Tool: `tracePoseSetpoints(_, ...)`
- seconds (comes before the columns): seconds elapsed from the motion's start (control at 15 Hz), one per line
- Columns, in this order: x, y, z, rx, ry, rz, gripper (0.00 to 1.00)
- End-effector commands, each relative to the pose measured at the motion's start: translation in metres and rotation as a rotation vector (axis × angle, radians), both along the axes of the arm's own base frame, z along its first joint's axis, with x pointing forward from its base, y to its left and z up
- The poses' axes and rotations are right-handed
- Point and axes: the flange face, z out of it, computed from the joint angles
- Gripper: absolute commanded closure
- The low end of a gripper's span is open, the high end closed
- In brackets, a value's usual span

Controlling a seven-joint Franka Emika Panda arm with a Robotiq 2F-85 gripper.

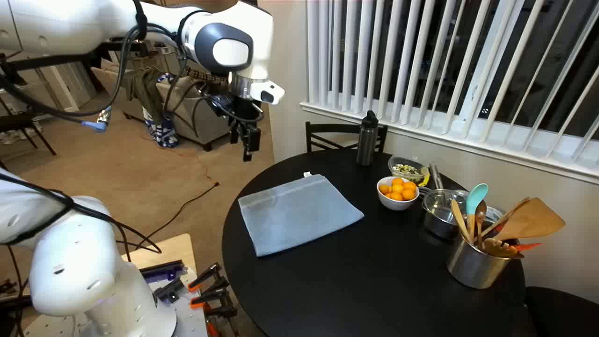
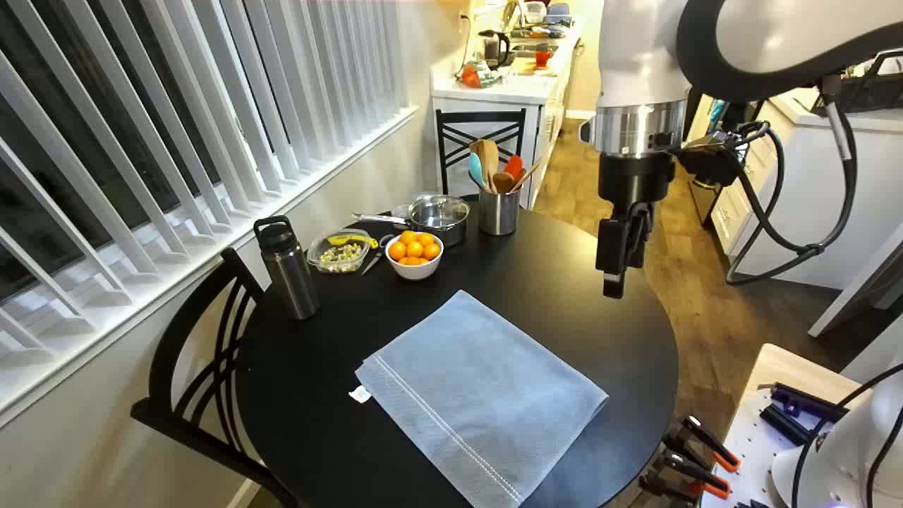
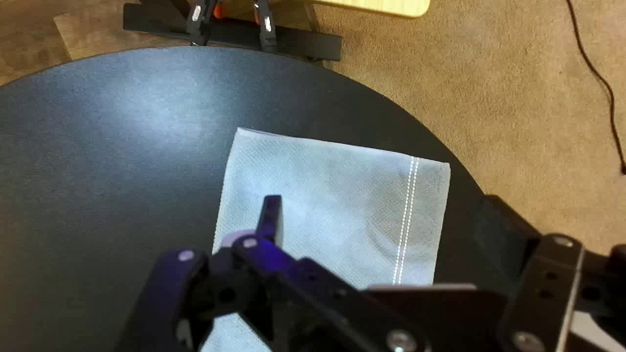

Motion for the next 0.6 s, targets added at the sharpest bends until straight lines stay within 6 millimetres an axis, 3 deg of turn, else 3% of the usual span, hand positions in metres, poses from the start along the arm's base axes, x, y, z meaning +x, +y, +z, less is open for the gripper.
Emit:
tracePoseSetpoints(0.0, 0.000, 0.000, 0.000, 0.000, 0.001, 0.000, 0.00)
tracePoseSetpoints(0.27, 0.000, 0.000, 0.000, 0.000, 0.001, 0.000, 0.00)
tracePoseSetpoints(0.4, -0.004, 0.043, 0.000, -0.079, -0.061, -0.027, 0.00)
tracePoseSetpoints(0.53, -0.006, 0.098, -0.014, -0.142, -0.139, -0.075, 0.00)
